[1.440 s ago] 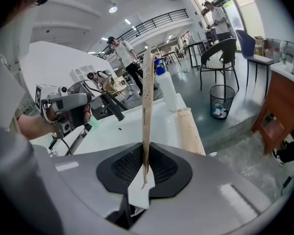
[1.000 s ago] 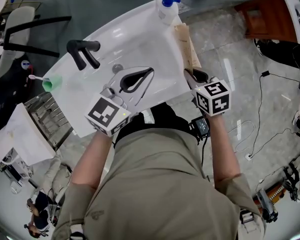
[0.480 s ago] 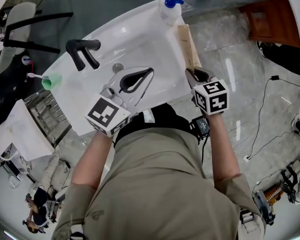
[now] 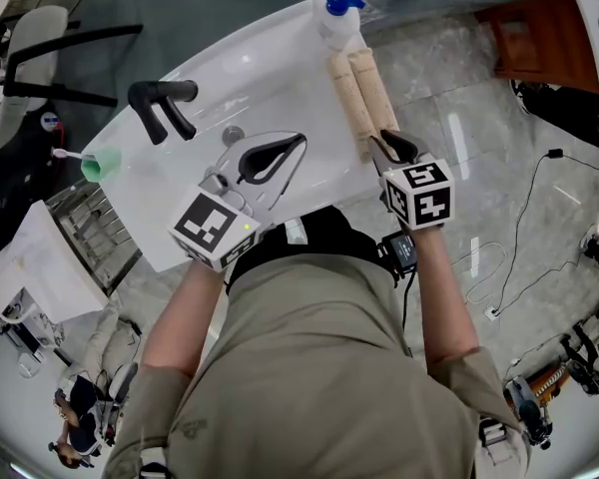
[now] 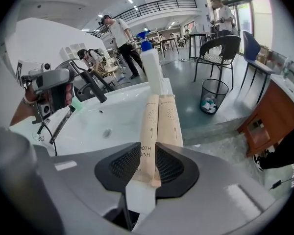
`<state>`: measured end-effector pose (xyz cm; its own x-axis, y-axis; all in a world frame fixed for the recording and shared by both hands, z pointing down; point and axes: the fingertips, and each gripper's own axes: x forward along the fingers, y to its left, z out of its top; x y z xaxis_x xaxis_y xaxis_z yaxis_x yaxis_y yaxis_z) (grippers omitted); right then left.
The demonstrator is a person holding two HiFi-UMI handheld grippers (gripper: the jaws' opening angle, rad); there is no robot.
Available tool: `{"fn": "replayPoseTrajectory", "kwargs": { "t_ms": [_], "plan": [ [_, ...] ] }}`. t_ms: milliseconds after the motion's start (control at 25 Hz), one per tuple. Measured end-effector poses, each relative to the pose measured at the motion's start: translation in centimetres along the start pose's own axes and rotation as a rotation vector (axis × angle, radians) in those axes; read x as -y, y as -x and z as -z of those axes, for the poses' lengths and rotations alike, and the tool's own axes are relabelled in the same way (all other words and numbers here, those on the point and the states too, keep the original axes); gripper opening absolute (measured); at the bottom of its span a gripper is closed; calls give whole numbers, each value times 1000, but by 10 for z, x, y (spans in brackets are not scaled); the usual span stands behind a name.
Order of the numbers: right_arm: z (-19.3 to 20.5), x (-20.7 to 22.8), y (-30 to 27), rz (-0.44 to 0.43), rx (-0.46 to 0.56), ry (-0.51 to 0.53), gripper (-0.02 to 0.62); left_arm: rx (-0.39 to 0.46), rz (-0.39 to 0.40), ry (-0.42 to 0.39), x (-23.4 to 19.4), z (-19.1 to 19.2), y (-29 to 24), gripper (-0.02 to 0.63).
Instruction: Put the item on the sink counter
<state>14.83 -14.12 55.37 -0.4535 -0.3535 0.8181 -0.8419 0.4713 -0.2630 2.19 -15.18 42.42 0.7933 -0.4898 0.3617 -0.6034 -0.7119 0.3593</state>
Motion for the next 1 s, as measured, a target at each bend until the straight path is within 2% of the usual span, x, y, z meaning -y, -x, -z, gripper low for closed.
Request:
{"fn": "replayPoseTrajectory", "kwargs": {
  "t_ms": [720,960,1000],
  "plan": [
    [-26,-11,25,27,103,-3,83,20,20,-26,4,-13,7,5],
    [-40,-21,35,4,173,6,75,27,25,-40,7,-17,10,5],
    [-43,-23,37,0,186,9,53,27,25,-42,8,-18,10,5]
  ]
}}
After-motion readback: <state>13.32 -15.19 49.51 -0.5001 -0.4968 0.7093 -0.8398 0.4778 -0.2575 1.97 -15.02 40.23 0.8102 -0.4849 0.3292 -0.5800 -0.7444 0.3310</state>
